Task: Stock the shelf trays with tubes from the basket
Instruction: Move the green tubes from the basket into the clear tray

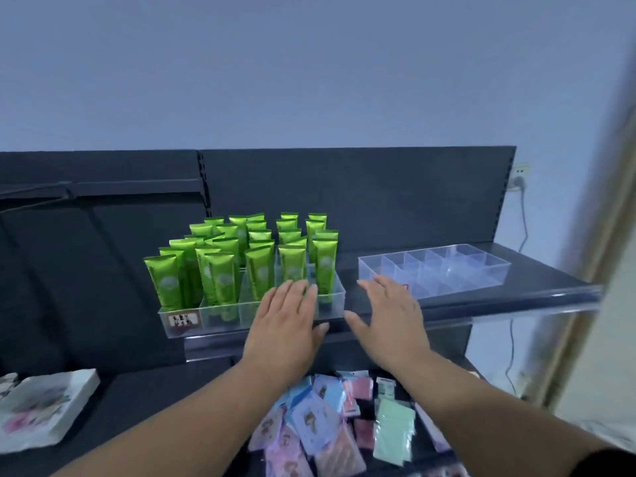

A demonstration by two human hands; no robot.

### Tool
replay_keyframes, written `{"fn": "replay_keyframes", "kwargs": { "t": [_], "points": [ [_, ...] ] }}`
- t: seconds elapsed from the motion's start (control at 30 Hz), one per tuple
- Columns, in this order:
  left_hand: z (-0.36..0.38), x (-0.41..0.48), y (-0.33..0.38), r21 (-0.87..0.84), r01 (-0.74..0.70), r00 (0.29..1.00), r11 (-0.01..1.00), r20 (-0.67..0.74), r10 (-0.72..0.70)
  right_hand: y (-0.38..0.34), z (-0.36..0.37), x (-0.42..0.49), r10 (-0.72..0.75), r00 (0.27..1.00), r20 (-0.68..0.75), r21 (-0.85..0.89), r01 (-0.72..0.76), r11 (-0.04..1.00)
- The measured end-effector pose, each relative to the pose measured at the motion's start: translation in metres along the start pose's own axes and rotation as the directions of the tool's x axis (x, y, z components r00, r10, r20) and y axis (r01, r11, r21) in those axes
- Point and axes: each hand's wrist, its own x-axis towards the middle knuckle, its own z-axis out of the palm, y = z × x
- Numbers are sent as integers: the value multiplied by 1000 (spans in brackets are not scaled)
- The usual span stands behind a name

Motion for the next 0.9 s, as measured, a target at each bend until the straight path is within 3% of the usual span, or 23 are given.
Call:
{"fn": "replay_keyframes", "kwargs": {
  "t": [0.13, 0.3, 0.63, 0.9],
  "points": [
    [23, -35, 28, -76, -58, 982, 995, 174, 71, 27, 6, -49, 123, 991, 61, -140, -114, 984],
    [40, -61, 65, -126, -74, 951, 989, 289, 109, 65, 2, -101, 259, 952, 165, -210, -223, 952],
    [68, -49, 173, -203, -182, 919, 962, 312, 240, 163, -26, -148, 429, 889, 159, -213, -393, 894],
    [121, -23, 320, -262, -202, 875, 944, 385, 294, 310, -44, -175, 512, 831, 218, -187, -479, 858]
  ]
}}
